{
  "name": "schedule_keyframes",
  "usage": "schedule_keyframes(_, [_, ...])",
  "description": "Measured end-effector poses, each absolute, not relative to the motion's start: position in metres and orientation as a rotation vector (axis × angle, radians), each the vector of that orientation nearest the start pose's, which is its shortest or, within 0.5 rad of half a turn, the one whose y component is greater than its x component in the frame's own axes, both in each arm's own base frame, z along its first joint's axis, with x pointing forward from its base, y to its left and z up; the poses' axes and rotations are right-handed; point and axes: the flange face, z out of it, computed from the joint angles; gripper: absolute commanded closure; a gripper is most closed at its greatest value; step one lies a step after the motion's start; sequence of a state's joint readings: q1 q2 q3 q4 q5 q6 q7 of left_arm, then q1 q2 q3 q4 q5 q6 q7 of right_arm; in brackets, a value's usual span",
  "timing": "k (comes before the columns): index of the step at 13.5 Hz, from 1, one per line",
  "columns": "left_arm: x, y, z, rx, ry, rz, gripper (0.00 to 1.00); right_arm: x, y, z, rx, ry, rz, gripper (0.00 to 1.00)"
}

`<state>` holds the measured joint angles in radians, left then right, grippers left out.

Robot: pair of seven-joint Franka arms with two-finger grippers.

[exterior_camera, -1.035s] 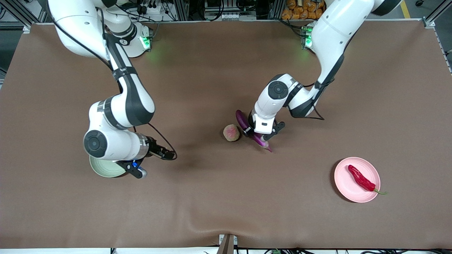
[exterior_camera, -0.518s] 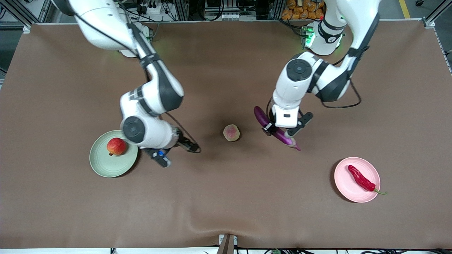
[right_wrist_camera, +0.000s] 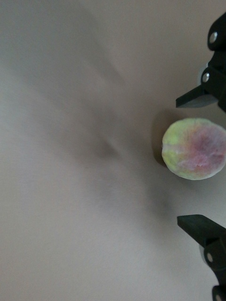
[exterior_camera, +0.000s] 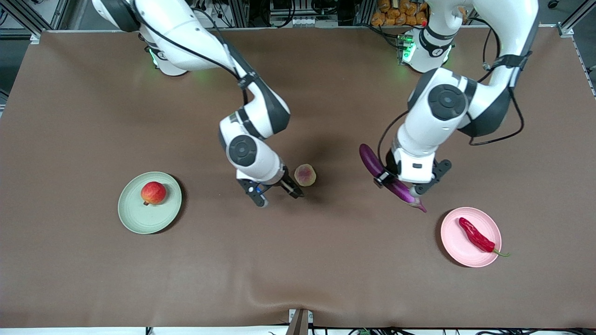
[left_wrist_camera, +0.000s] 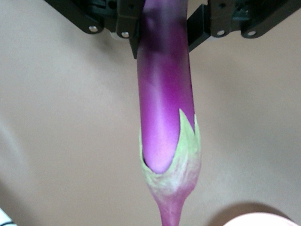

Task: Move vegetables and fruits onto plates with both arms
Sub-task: 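Carry the eggplant to the pink plate while the right gripper carries the peach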

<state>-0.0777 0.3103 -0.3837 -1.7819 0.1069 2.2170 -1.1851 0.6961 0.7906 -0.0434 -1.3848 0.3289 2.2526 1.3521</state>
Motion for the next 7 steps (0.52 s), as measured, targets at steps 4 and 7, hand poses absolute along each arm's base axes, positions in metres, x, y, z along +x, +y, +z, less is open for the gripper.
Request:
schedule_keyframes(4, [0.613, -0.222, 0.416, -3.106, -0.999, -0.161, 1.0, 0.557, 0.493, 0.199, -2.645, 1.276, 0.191, 0.0])
schedule_keyframes(7, [0.631, -0.177, 0.426, -3.143, -0.905, -0.181, 1.0, 0.544, 0.506, 0.183, -2.647, 1.287, 0.191, 0.97])
